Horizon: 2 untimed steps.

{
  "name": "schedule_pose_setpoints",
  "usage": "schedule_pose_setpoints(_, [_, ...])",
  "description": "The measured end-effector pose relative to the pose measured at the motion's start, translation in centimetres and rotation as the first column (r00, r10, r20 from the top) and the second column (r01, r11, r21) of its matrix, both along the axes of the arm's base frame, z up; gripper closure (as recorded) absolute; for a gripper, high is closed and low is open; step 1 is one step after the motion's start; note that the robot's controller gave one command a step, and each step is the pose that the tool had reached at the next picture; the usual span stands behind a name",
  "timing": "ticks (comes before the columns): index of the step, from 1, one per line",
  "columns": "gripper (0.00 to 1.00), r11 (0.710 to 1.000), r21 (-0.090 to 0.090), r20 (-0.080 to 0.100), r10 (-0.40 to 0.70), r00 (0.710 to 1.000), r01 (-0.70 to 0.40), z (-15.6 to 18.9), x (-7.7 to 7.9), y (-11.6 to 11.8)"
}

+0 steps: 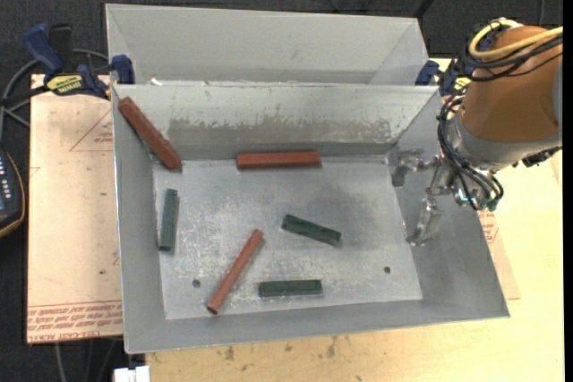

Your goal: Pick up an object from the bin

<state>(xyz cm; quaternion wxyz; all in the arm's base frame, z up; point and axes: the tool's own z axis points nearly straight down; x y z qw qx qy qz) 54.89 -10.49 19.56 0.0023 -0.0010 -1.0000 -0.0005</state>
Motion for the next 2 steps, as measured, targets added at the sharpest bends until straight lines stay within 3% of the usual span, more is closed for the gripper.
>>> schedule_pose_setpoints(1, [0.0,0.992,0.004,-0.001,0.129,0.992,-0.129,-8.1,-0.5,6.6])
schedule_pose_setpoints(2, [0.0,0.976,0.002,0.011,0.217,0.976,-0.217,-12.8,6.5,12.8])
